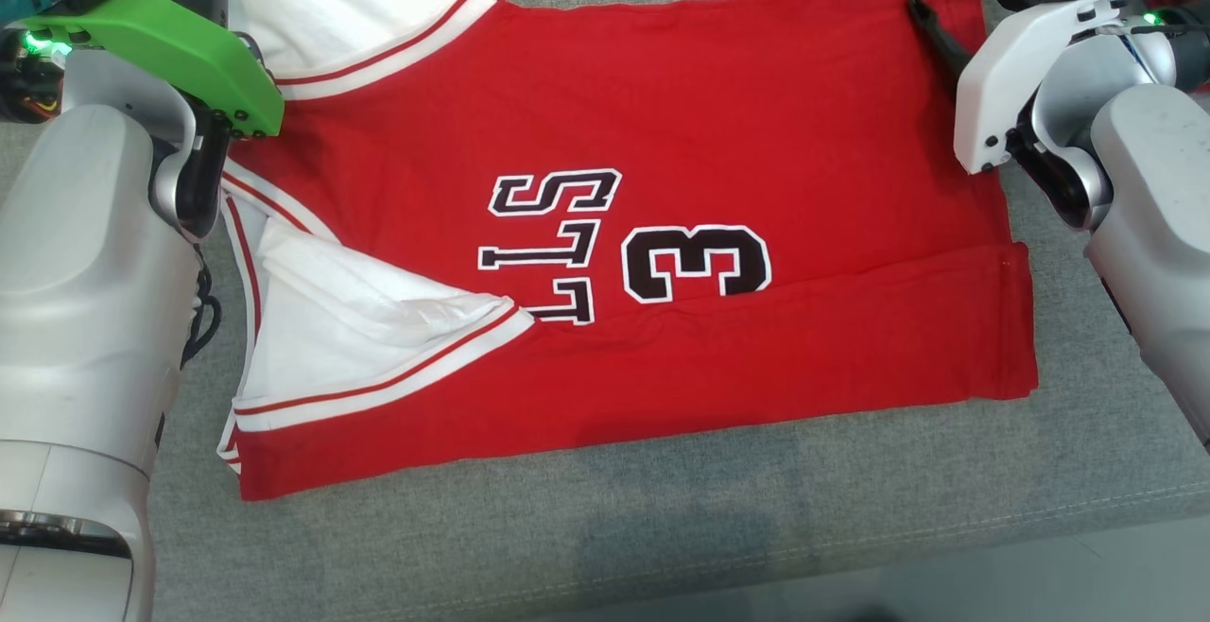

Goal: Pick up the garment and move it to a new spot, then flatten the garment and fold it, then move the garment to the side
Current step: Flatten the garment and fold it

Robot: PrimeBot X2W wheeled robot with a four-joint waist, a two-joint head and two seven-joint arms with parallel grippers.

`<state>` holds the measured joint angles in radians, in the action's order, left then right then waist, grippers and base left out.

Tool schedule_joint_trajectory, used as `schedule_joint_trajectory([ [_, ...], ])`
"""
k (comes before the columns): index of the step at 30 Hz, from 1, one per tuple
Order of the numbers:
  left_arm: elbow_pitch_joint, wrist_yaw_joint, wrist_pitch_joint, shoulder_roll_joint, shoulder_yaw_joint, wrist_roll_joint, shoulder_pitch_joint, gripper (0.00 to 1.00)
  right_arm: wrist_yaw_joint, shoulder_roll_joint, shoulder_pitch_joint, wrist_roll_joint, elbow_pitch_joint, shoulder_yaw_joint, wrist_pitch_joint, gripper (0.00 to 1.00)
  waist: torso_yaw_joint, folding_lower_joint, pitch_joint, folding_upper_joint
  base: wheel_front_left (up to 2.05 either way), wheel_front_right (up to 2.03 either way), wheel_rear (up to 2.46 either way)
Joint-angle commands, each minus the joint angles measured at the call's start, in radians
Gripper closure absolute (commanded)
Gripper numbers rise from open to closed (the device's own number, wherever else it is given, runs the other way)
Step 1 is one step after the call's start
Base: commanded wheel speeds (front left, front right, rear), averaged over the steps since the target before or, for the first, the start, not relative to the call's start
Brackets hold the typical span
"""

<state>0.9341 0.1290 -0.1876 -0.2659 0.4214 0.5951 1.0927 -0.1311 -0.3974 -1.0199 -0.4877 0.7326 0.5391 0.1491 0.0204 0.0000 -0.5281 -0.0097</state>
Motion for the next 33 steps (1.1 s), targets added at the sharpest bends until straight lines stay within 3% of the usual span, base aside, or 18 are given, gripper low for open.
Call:
schedule_joint_trajectory([
  [1,-0.002,0.001,-0.008,-0.008,0.003,0.007,-0.007,1.0,0.001,-0.007,-0.013,-0.017,0.016,0.021,0.007,0.47,-0.001,0.0,0.0,0.0097,0.0,0.0,0.0],
  [4,0.0,0.001,-0.01,-0.008,0.009,0.014,-0.01,1.0,0.001,-0.012,-0.027,-0.039,0.035,0.052,0.014,0.69,0.0,0.0,0.003,0.0097,0.0,0.0,0.0],
  [6,0.0,0.001,-0.009,-0.009,0.012,0.018,-0.013,1.0,0.001,-0.014,-0.032,-0.055,0.043,0.067,0.013,1.0,0.001,0.0,0.006,0.0097,0.0,0.0,0.0],
  [14,-0.036,0.001,-0.037,-0.023,0.015,0.054,-0.044,1.0,0.001,-0.021,-0.041,-0.101,0.041,0.098,-0.044,1.0,0.013,0.0,0.038,0.0097,0.0,0.0,0.0],
  [22,-0.187,0.001,-0.072,-0.057,-0.009,0.089,-0.197,1.0,0.001,-0.057,0.053,-0.156,-0.053,0.115,-0.154,1.0,0.012,0.0,0.108,0.0097,0.0,0.0,0.0],
  [28,-0.409,-0.042,-0.078,-0.078,-0.034,0.092,-0.404,1.0,0.001,-0.104,0.197,-0.186,-0.171,0.087,-0.206,1.0,0.004,0.0,0.167,0.0097,0.0,0.0,0.0],
  [33,-0.657,-0.123,-0.076,-0.095,-0.043,0.093,-0.648,1.0,0.001,-0.119,0.367,-0.179,-0.282,0.022,-0.225,1.0,-0.001,0.0,0.213,0.0097,0.0,0.0,0.0],
])
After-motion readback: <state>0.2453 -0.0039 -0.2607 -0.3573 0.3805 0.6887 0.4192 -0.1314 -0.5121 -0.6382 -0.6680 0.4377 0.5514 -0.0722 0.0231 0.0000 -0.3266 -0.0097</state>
